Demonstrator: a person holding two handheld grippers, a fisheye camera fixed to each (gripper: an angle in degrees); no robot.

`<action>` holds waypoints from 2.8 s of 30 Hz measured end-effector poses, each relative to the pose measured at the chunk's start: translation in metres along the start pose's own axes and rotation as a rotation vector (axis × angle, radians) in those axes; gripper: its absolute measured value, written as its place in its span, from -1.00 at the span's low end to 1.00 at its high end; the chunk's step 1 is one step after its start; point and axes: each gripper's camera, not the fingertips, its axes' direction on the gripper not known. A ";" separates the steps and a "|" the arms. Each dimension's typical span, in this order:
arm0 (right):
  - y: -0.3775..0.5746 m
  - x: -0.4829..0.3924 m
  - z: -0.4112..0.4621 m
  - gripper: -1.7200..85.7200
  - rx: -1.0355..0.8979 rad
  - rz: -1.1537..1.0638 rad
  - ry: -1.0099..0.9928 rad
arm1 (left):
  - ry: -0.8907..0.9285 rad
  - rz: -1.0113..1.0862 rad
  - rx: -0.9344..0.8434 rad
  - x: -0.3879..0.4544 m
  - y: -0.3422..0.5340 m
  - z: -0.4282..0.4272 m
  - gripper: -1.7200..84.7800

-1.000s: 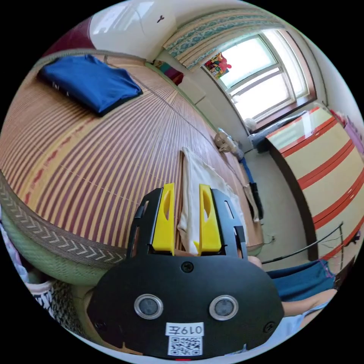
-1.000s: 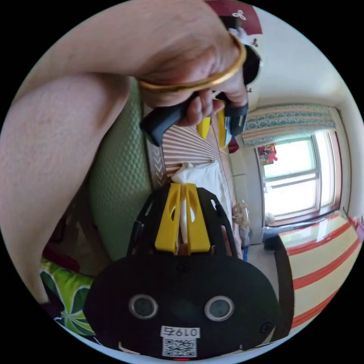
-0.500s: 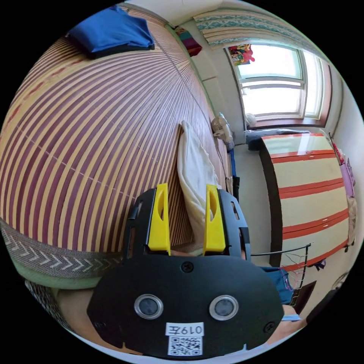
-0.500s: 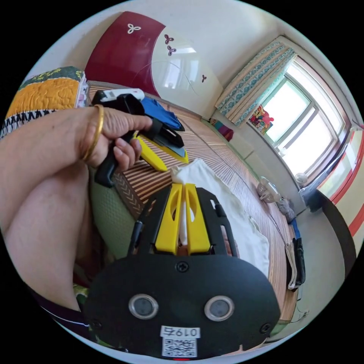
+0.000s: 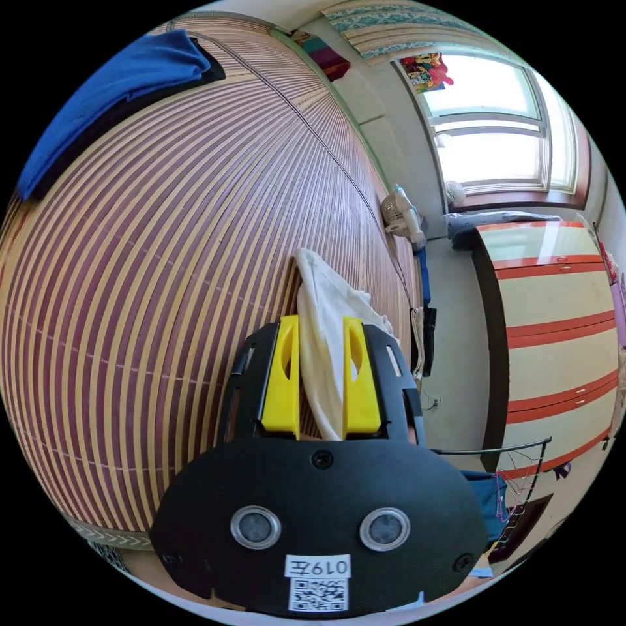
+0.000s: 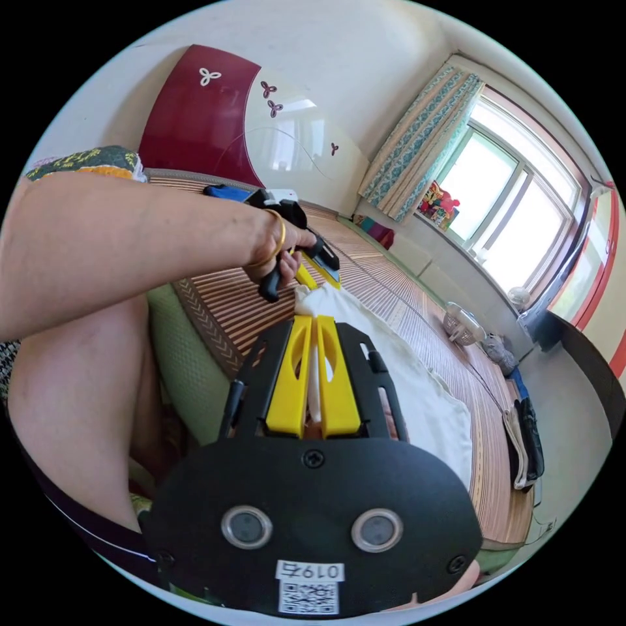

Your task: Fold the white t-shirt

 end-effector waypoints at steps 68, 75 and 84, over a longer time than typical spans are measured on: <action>0.402 0.760 -0.349 -0.97 0.146 1.325 -0.393 | -0.495 0.388 -0.354 0.385 0.119 1.091 -0.89; 0.429 0.810 -0.367 -0.97 0.151 1.445 -0.436 | -0.532 0.390 -0.371 0.376 0.136 1.160 -0.89; 0.457 0.843 -0.399 -0.97 0.268 1.572 -0.474 | -0.556 0.407 -0.391 0.361 0.164 1.213 -0.89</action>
